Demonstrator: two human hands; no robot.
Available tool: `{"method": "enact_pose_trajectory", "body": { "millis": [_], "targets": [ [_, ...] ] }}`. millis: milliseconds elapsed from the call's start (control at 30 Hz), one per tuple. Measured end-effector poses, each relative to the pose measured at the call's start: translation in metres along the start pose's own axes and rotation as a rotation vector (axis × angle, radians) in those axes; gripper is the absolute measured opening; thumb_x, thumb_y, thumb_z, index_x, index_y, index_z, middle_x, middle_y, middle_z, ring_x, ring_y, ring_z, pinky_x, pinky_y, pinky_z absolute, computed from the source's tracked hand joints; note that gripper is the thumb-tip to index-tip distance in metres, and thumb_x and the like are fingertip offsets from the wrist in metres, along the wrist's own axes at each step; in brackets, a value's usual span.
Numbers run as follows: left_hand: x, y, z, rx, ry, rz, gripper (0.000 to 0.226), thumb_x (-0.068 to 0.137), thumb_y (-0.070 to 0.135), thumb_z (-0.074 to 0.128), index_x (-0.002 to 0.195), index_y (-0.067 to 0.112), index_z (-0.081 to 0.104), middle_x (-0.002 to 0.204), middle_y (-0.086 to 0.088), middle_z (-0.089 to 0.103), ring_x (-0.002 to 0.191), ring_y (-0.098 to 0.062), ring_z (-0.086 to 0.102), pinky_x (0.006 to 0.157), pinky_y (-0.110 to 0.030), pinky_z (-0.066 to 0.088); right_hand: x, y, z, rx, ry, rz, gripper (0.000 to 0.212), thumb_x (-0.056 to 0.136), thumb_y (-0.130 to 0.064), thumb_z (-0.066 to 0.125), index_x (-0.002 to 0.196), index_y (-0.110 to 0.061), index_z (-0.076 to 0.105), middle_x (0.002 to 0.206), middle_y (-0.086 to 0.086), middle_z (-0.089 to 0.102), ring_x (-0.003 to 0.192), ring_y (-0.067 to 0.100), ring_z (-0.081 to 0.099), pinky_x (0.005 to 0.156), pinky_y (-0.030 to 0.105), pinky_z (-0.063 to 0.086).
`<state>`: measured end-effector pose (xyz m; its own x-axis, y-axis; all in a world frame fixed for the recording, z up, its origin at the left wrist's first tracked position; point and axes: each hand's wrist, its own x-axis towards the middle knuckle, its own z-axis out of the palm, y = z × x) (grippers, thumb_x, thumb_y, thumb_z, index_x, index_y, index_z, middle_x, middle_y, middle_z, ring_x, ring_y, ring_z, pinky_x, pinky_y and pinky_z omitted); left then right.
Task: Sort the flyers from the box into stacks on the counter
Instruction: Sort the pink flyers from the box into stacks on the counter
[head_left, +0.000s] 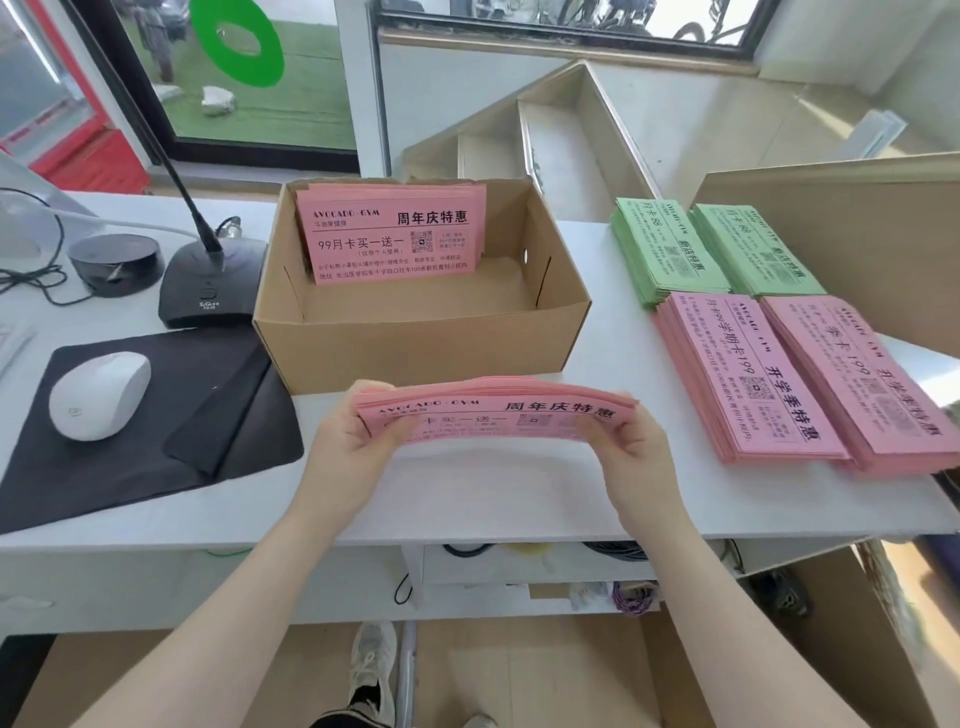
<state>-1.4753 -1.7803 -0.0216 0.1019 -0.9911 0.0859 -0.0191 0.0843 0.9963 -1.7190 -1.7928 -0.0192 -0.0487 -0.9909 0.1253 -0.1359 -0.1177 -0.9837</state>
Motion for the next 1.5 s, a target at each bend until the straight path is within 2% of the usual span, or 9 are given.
{"method": "enact_pose_trajectory", "body": {
  "millis": [500, 667, 767, 900, 1000, 1133, 1233, 1367, 1500],
  "targets": [
    [0.003, -0.013, 0.001, 0.352, -0.04, -0.034, 0.027, 0.089, 0.007, 0.057, 0.102, 0.031, 0.056, 0.086, 0.031, 0.064, 0.084, 0.021, 0.057, 0.082, -0.013, 0.045, -0.008, 0.01, -0.012, -0.13, -0.029, 0.085, 0.039, 0.089, 0.003, 0.051, 0.095, -0.034, 0.06, 0.097, -0.013, 0.067, 0.089, -0.007, 0.062, 0.08, 0.011, 0.049],
    [0.013, 0.029, 0.005, 0.469, -0.138, 0.236, 0.037, 0.087, 0.015, 0.06, 0.097, 0.05, 0.052, 0.09, 0.041, 0.061, 0.085, 0.013, 0.059, 0.077, -0.008, 0.045, -0.006, -0.026, -0.048, -0.161, -0.108, 0.023, 0.042, 0.085, 0.007, 0.056, 0.104, -0.03, 0.051, 0.096, -0.001, 0.067, 0.088, 0.005, 0.064, 0.079, 0.018, 0.051],
    [0.026, 0.06, 0.022, 0.525, -0.251, 0.407, 0.029, 0.086, 0.016, 0.055, 0.096, 0.043, 0.056, 0.086, 0.037, 0.062, 0.08, 0.01, 0.059, 0.07, -0.007, 0.045, 0.002, -0.051, -0.062, -0.529, -0.063, -0.152, 0.032, 0.082, -0.002, 0.064, 0.096, -0.029, 0.058, 0.084, -0.012, 0.063, 0.081, 0.0, 0.06, 0.072, 0.006, 0.043],
    [0.049, 0.086, 0.048, 0.514, -0.393, 0.523, 0.023, 0.085, 0.016, 0.05, 0.102, 0.031, 0.055, 0.086, 0.005, 0.066, 0.079, -0.014, 0.062, 0.068, -0.03, 0.053, 0.007, -0.067, -0.054, -0.873, -0.077, -0.336, 0.012, 0.09, -0.016, 0.056, 0.101, -0.014, 0.062, 0.076, -0.001, 0.064, 0.067, 0.017, 0.056, 0.061, 0.032, 0.046],
    [0.065, 0.102, 0.063, 0.492, -0.376, 0.592, 0.019, 0.085, 0.01, 0.058, 0.097, 0.025, 0.06, 0.083, 0.013, 0.067, 0.076, -0.008, 0.061, 0.066, -0.026, 0.05, 0.01, -0.073, -0.049, -0.943, 0.052, -0.381, 0.026, 0.092, -0.028, 0.041, 0.107, -0.011, 0.055, 0.072, 0.005, 0.063, 0.057, 0.024, 0.056, 0.05, 0.035, 0.047],
    [0.074, 0.11, 0.092, 0.131, -0.216, 0.343, 0.021, 0.082, 0.009, 0.066, 0.087, 0.027, 0.057, 0.077, 0.013, 0.068, 0.069, -0.006, 0.062, 0.066, -0.022, 0.052, 0.015, -0.072, -0.057, -0.832, 0.161, -0.322, 0.006, 0.095, -0.023, 0.043, 0.098, -0.025, 0.048, 0.076, -0.006, 0.062, 0.062, 0.021, 0.06, 0.054, 0.038, 0.051],
    [0.076, 0.101, 0.122, -0.144, -0.29, 0.113, 0.012, 0.09, 0.009, 0.057, 0.099, 0.015, 0.053, 0.086, -0.001, 0.072, 0.081, -0.015, 0.067, 0.076, -0.027, 0.053, 0.022, -0.075, -0.075, -0.579, 0.244, -0.156, 0.021, 0.095, -0.012, 0.047, 0.086, -0.031, 0.044, 0.082, -0.014, 0.06, 0.075, 0.014, 0.061, 0.065, 0.032, 0.051],
    [0.078, 0.074, 0.174, -0.101, -0.473, -0.103, 0.041, 0.092, 0.019, 0.056, 0.128, 0.021, 0.038, 0.097, -0.003, 0.073, 0.093, -0.023, 0.068, 0.091, -0.038, 0.05, 0.042, -0.067, -0.109, -0.288, 0.28, 0.074, 0.013, 0.094, -0.018, 0.049, 0.095, -0.03, 0.054, 0.095, -0.008, 0.068, 0.086, 0.008, 0.066, 0.078, 0.036, 0.054],
    [0.08, 0.053, 0.23, -0.014, -0.47, -0.118, 0.041, 0.092, 0.006, 0.052, 0.121, 0.035, 0.045, 0.095, -0.006, 0.07, 0.083, -0.02, 0.068, 0.073, -0.024, 0.056, 0.072, -0.042, -0.147, -0.335, 0.264, 0.228, 0.018, 0.093, -0.019, 0.051, 0.109, -0.021, 0.057, 0.102, -0.005, 0.069, 0.092, 0.012, 0.066, 0.085, 0.042, 0.053]
  ]
}}
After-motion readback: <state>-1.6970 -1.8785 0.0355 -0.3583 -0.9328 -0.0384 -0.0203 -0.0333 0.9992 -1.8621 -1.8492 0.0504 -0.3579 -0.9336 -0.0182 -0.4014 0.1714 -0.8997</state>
